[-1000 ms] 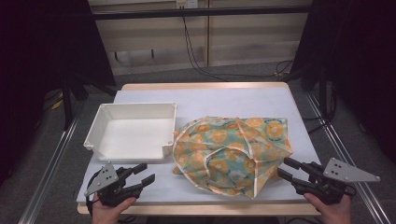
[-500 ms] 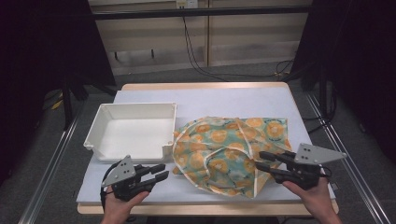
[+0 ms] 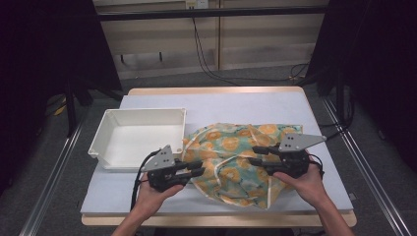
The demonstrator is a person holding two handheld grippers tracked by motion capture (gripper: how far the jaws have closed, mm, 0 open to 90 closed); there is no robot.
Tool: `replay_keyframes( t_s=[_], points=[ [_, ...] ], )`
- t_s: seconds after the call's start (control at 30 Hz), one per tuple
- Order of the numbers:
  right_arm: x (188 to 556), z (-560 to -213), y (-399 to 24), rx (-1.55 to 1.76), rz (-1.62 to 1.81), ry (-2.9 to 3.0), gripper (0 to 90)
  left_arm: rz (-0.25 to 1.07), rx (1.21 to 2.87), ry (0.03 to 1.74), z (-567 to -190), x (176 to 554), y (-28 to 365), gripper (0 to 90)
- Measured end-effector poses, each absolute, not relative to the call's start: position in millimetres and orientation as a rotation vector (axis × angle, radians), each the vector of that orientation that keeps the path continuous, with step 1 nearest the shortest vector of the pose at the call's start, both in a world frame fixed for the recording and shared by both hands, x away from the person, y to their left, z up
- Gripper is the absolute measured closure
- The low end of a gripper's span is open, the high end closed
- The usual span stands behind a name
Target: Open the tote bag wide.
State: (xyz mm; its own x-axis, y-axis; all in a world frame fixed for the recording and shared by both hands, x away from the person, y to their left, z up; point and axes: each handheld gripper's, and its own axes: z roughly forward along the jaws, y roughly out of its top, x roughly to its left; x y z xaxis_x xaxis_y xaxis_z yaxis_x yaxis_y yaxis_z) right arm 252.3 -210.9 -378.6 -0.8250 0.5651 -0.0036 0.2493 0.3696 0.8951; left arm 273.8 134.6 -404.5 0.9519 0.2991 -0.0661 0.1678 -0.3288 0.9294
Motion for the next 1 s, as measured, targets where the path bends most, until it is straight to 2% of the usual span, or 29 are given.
replay_keyframes(
  t_s=[0.17, 0.23, 0.47, 0.6, 0.73, 1.0],
  points=[
    [264.3, -383.5, -207.2, 0.735, 1.419, 2.33, 61.5, 0.109, 1.933, 0.305, -405.3, 285.9, 107.7, 71.0],
    [266.0, -386.3, -205.5, 0.735, 1.42, 2.339, 65.0, 0.099, 1.938, 0.309, -409.3, 290.0, 100.5, 67.5],
    [264.7, -390.4, -205.7, 0.771, 1.394, 2.318, 77.0, 0.135, 1.964, 0.339, -424.1, 296.0, 91.4, 64.4],
    [264.1, -392.3, -207.8, 0.782, 1.377, 2.31, 82.2, 0.132, 1.971, 0.333, -426.2, 294.4, 90.0, 56.6],
    [264.9, -396.2, -207.4, 0.786, 1.371, 2.315, 80.9, 0.166, 2.0, 0.315, -428.5, 293.4, 86.4, 56.7],
    [271.1, -404.5, -198.6, 0.79, 1.325, 2.343, 75.1, 0.141, 2.072, 0.295, -434.4, 291.9, 80.5, 85.8]
  ],
)
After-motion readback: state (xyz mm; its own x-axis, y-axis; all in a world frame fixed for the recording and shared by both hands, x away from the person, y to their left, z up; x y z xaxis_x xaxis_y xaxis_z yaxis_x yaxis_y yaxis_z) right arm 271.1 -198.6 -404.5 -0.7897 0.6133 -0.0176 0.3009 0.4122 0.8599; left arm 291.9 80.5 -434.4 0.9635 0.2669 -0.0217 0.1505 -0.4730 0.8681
